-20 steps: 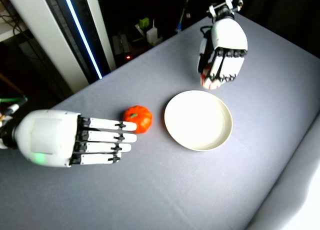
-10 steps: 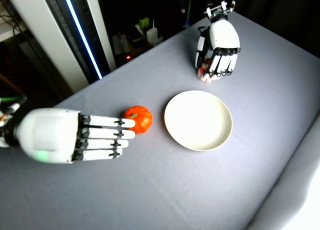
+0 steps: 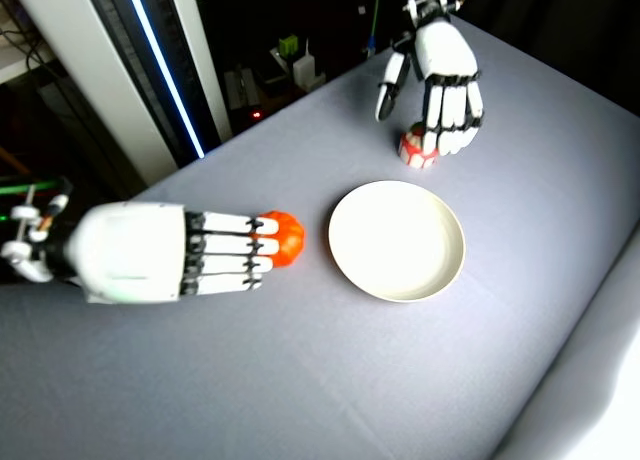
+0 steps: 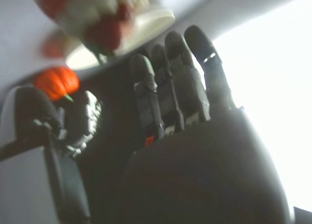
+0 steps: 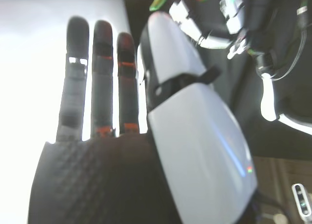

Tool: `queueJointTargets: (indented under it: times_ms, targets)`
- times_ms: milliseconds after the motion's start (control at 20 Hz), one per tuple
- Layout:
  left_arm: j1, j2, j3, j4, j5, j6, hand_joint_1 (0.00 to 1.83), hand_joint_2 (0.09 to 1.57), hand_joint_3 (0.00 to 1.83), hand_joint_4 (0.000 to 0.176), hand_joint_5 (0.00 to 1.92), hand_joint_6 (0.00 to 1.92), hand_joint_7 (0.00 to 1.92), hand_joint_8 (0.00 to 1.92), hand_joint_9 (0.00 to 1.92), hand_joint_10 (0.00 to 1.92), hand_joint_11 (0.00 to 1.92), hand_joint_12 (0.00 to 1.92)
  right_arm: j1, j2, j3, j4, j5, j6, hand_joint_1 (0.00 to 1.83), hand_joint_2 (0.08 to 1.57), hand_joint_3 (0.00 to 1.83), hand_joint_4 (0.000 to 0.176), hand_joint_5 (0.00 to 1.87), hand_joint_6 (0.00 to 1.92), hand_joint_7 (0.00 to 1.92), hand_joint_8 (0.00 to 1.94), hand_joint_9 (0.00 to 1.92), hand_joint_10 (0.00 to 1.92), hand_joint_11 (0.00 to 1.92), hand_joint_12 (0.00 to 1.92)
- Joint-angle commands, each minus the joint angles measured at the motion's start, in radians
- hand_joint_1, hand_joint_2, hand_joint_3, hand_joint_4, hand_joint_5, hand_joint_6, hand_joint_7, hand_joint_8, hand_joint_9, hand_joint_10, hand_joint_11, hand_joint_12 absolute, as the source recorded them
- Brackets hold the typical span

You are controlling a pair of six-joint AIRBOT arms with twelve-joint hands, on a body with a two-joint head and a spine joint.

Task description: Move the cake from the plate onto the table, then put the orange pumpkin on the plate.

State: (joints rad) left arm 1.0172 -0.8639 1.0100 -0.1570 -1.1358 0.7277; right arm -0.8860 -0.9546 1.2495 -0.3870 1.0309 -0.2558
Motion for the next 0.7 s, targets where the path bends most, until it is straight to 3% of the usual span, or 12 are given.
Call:
queueJointTargets:
  times_ms: [0,150,200,250,350,400,450,550,600,650]
  targets:
    - [0.004,0.011,-0.005,-0.016,-0.172,-0.003,0.8,0.87,0.0,0.033,0.22,0.01,0.15,0.0,0.15,0.01,0.0,0.55,0.021,-0.003,0.004,0.02,0.074,0.014,1.13,1.03,0.0,0.0,0.52,0.0,0.5,0.0,0.46,0.0,0.0,1.18]
    - [0.035,0.025,-0.024,-0.029,-0.218,-0.003,0.77,0.86,0.0,0.026,0.22,0.01,0.15,0.0,0.16,0.01,0.0,0.55,0.086,-0.021,0.018,-0.069,0.007,0.031,1.11,0.97,0.0,0.0,0.45,0.0,0.45,0.0,0.46,0.0,0.01,1.26]
    - [0.039,0.025,-0.025,-0.031,-0.219,-0.003,0.77,0.85,0.0,0.038,0.23,0.01,0.16,0.01,0.17,0.01,0.02,0.56,0.099,-0.027,0.023,-0.094,-0.012,0.038,1.11,0.94,0.0,0.0,0.43,0.0,0.46,0.0,0.51,0.03,0.08,1.31]
    - [0.042,0.024,-0.026,-0.032,-0.219,-0.003,0.78,0.85,0.0,0.045,0.23,0.01,0.17,0.01,0.18,0.01,0.03,0.57,0.115,-0.038,0.032,-0.128,-0.036,0.052,1.13,0.9,0.0,0.022,0.4,0.0,0.39,0.0,0.52,0.02,0.21,1.25]
    - [0.046,0.022,-0.028,-0.034,-0.221,-0.003,0.78,0.85,0.0,0.051,0.23,0.01,0.17,0.01,0.19,0.01,0.04,0.58,0.14,-0.063,0.051,-0.192,-0.077,0.09,1.14,0.89,0.0,0.026,0.41,0.0,0.41,0.0,0.54,0.02,0.23,1.22]
    - [0.049,0.023,-0.03,-0.035,-0.224,-0.003,0.81,0.85,0.0,0.036,0.24,0.01,0.18,0.01,0.2,0.02,0.05,0.59,0.152,-0.077,0.059,-0.224,-0.095,0.106,1.14,0.91,0.0,0.026,0.42,0.0,0.45,0.01,0.58,0.02,0.26,1.18]
    - [0.053,0.023,-0.032,-0.037,-0.228,-0.003,0.82,0.84,0.0,0.038,0.24,0.01,0.18,0.01,0.2,0.01,0.05,0.59,0.168,-0.092,0.068,-0.261,-0.117,0.123,1.12,0.92,0.0,0.033,0.42,0.0,0.46,0.0,0.59,0.01,0.26,1.14]
    - [0.058,0.023,-0.034,-0.041,-0.234,-0.004,0.83,0.84,0.0,0.031,0.26,0.01,0.18,0.01,0.2,0.01,0.04,0.59,0.186,-0.107,0.075,-0.304,-0.147,0.132,1.15,0.93,0.0,0.0,0.45,0.01,0.5,0.01,0.68,0.04,0.33,1.09]
    - [0.06,0.023,-0.034,-0.043,-0.236,-0.004,0.82,0.84,0.0,0.05,0.25,0.01,0.18,0.0,0.19,0.01,0.04,0.58,0.196,-0.116,0.077,-0.325,-0.162,0.132,1.19,0.92,0.0,0.0,0.49,0.01,0.51,0.01,0.72,0.06,0.39,1.06]
    - [0.061,0.022,-0.035,-0.043,-0.236,-0.004,0.82,0.84,0.0,0.054,0.25,0.01,0.17,0.0,0.19,0.01,0.03,0.58,0.198,-0.124,0.081,-0.331,-0.165,0.132,1.21,0.93,0.0,0.0,0.52,0.01,0.54,0.02,0.77,0.08,0.46,1.07]
